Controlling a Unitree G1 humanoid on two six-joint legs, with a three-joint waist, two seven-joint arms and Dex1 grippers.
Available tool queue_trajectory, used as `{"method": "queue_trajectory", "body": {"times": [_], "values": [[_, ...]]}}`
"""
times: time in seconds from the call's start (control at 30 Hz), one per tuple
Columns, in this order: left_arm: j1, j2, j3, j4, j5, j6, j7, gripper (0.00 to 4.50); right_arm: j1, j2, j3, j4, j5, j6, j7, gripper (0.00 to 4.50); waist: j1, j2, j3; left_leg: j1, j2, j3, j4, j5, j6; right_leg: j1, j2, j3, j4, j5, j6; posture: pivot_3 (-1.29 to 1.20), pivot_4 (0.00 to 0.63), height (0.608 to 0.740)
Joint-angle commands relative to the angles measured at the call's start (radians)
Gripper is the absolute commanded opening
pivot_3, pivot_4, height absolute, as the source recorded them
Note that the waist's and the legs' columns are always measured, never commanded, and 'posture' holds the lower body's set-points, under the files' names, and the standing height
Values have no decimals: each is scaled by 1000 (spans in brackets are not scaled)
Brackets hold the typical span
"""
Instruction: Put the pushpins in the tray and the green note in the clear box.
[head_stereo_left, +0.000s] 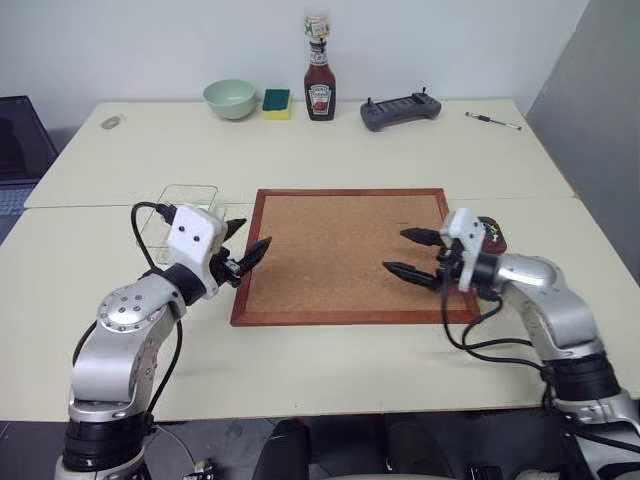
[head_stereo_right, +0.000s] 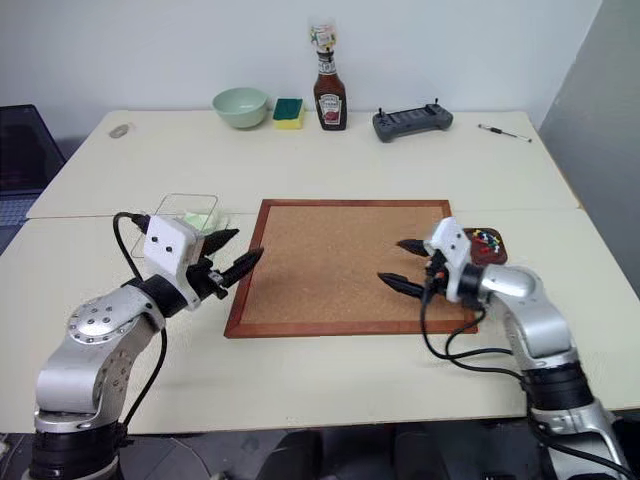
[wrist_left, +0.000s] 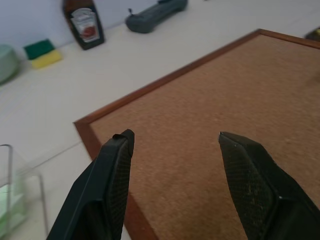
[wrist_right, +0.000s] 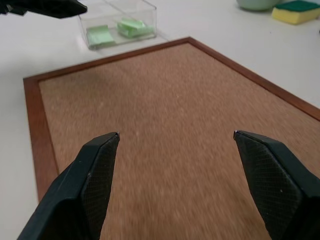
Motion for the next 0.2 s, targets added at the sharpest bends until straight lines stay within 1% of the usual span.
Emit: {"method": "queue_trajectory", "body": {"times": [0.03,0.1,0.2], "values": [[18,96,51,-26,-102,44,-129,2832,-4,-81,-78,-44,73,39,69,3861,0,0,0,0,0,0,0,0,0,0,0,0,0,0,0,0,150,740],[13,136,55,3,-114,34,-165,2832,-6,-120,-84,-35,75,38,93,3861,2,0,0,0,0,0,0,0,0,0,0,0,0,0,0,0,150,740],[-8,150,62,47,-126,-6,-191,2832,-15,-135,-82,-28,78,38,95,3861,4,0,0,0,0,0,0,0,0,1,0,0,-2,0,0,0,150,740]]}}
